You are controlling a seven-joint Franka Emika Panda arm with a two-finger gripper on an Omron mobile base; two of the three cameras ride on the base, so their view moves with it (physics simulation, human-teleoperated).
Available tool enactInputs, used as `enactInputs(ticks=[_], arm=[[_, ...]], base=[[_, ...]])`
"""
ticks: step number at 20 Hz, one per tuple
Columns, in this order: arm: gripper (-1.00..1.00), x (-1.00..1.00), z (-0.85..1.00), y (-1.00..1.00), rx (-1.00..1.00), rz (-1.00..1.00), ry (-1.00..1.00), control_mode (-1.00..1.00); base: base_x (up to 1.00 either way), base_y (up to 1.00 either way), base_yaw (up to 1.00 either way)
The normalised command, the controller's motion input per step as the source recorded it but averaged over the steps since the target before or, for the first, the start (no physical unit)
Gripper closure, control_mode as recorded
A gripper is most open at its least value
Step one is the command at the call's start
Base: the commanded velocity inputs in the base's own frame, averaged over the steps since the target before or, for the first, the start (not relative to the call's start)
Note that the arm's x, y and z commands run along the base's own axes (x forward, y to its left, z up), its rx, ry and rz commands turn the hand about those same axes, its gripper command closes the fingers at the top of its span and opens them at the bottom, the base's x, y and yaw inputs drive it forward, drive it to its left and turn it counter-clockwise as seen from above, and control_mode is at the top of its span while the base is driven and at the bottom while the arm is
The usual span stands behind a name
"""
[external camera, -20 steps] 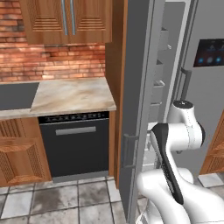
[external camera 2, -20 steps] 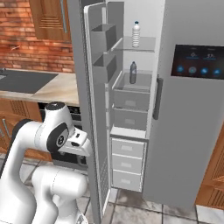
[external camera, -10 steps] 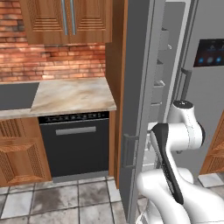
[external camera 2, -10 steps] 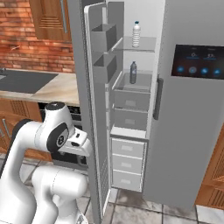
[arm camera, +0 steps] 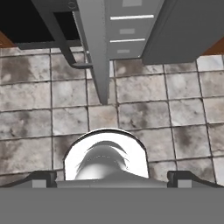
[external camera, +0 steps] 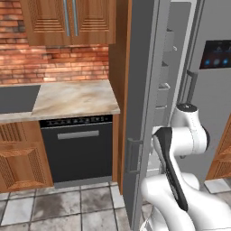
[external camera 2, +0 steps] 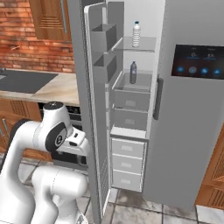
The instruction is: Take the bottled waters from the counter and place them in the freezer to freeze. Close the freezer door after placing the bottles.
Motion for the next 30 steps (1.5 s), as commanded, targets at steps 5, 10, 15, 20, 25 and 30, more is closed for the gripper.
enactInputs(ticks=[5,10,15,20,25,30], arm=[[-1.00,0.03,0.00,0.39,0.00,-0.09,-0.05,-1.00],[-1.00,0.10,0.00,0.73,-0.09,-0.09,-0.18,-1.00],[-1.00,0.01,-0.07,0.18,-0.04,0.00,-0.03,-1.00],[-1.00,0.01,-0.20,0.08,-0.07,0.00,0.10,-1.00],[-1.00,0.14,-0.02,0.28,-0.08,-0.08,0.00,-1.00],[-1.00,0.61,0.00,0.20,-0.07,-0.25,0.08,-1.00]], base=[[0.00,0.00,0.00],[0.00,0.00,0.00],[0.00,0.00,0.00],[0.00,0.00,0.00],[0.00,0.00,0.00],[0.00,0.00,0.00]])
